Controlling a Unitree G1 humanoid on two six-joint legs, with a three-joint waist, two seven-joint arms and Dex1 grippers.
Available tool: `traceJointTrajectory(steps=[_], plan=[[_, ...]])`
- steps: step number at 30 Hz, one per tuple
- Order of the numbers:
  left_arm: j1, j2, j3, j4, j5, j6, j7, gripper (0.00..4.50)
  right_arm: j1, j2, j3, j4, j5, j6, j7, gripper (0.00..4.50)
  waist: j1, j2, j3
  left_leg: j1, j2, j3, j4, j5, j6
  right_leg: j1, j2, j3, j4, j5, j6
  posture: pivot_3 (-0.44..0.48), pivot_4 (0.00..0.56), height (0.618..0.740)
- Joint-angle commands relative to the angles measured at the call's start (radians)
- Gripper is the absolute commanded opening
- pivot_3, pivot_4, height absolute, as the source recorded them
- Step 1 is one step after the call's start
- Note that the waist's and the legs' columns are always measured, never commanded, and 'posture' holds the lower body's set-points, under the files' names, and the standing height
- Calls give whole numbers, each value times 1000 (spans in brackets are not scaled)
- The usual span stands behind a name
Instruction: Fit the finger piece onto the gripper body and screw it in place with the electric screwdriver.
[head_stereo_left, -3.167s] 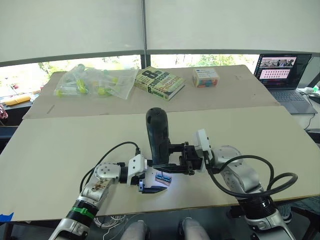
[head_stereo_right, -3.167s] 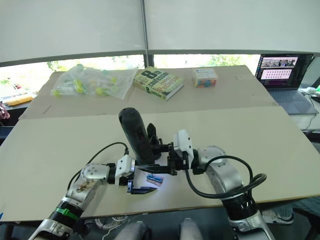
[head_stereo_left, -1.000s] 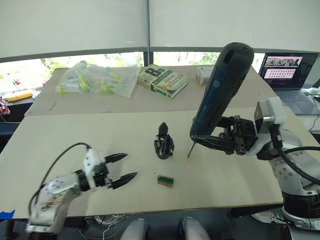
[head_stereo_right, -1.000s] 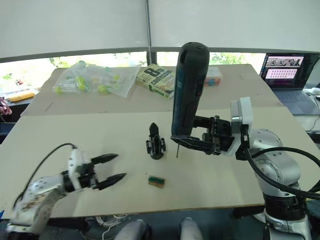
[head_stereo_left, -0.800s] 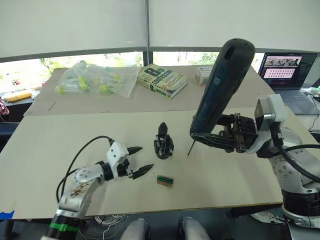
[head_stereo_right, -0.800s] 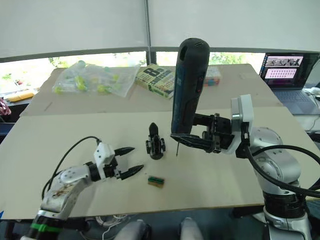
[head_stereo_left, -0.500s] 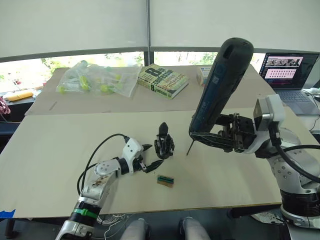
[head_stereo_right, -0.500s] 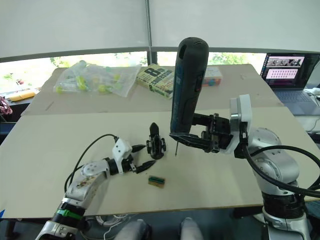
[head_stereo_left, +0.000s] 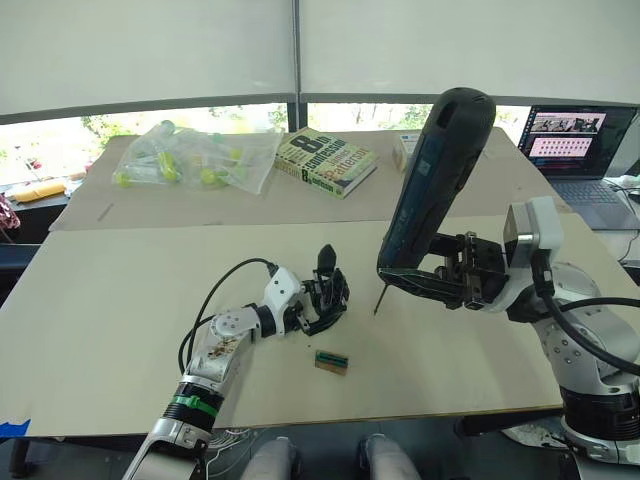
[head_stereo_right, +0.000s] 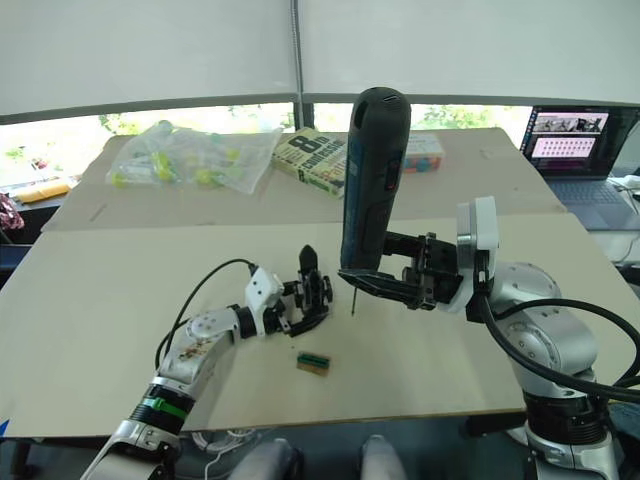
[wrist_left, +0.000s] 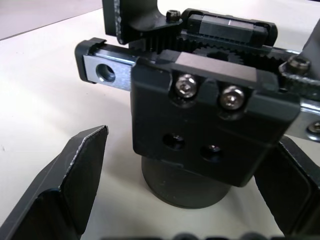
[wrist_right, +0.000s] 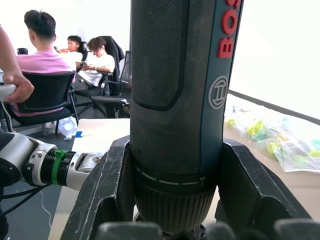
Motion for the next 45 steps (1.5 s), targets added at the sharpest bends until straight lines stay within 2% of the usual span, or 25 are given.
traceJointTrajectory(steps=[1, 3, 6, 13, 21, 24, 31, 33, 36, 41, 45], plan=[[-3, 6, -16, -20, 5, -13, -28, 4249, -16, -2, -37, -46, 19, -30, -5, 1956, 0, 0, 0, 0, 0, 0, 0, 0, 0, 0, 0, 0, 0, 0, 0, 0, 150, 740], [1, 10, -12, -23, 1, -11, -35, 3694, -20, -4, -37, -44, 19, -28, -6, 1956, 0, 0, 0, 0, 0, 0, 0, 0, 0, 0, 0, 0, 0, 0, 0, 0, 150, 740], [3, 33, -3, -25, -7, -16, -67, 2397, -27, -9, -38, -42, 21, -24, -4, 1956, -1, 0, 0, 0, 0, 0, 0, 0, 0, 0, 0, 0, 0, 0, 0, 0, 150, 740], [-48, 84, 19, 63, -35, -111, -200, 2339, -25, -29, -48, -36, 33, -15, 14, 1956, -6, 0, 0, 0, 1, 0, 0, 0, 0, 0, 1, 0, 0, 0, 0, 0, 150, 740], [-149, 97, 14, 255, -38, -209, -377, 2339, -7, -55, -61, -41, 51, -3, 28, 1956, -4, 0, 0, 0, 0, 0, 0, 0, 0, 0, 0, 0, 0, 0, 0, 0, 150, 740], [-176, 89, 3, 320, -22, -243, -411, 2339, -3, -51, -58, -48, 53, -1, 22, 1956, -3, 0, 0, 0, 0, 0, 0, 0, 0, 0, 0, 0, 0, 0, 0, 0, 150, 740], [-208, 52, 14, 392, -16, -267, -402, 2339, 7, -46, -52, -58, 57, 1, 14, 1956, 3, 0, 0, -1, 0, 0, 2, 0, 1, 1, 0, 0, 0, 0, 0, 0, 150, 740], [-199, 49, 26, 378, -15, -271, -379, 3383, 8, -45, -51, -59, 58, 1, 14, 1956, 3, 0, 0, 0, -1, 0, 2, 0, 1, 1, 0, 0, 0, 0, 1, 0, 150, 740], [-180, 55, 44, 350, -22, -269, -360, 4408, 9, -44, -50, -61, 60, 2, 14, 1956, 0, 0, 0, 0, 0, 0, 2, 0, 1, 1, 0, 0, 0, 0, 1, 0, 150, 740], [-91, 109, 63, 199, -49, -226, -362, 4408, 10, -49, -50, -61, 66, 8, 19, 1956, -11, 0, 0, 0, 0, 0, 1, -1, 1, 0, 0, 0, 0, 0, 1, 0, 150, 740], [-16, 113, 73, 58, -48, -157, -282, 4408, 8, -51, -49, -54, 66, 11, 27, 1956, -9, 0, 0, 0, 0, 0, 1, -1, 1, 0, 0, 0, 0, 0, 1, 0, 150, 740]])
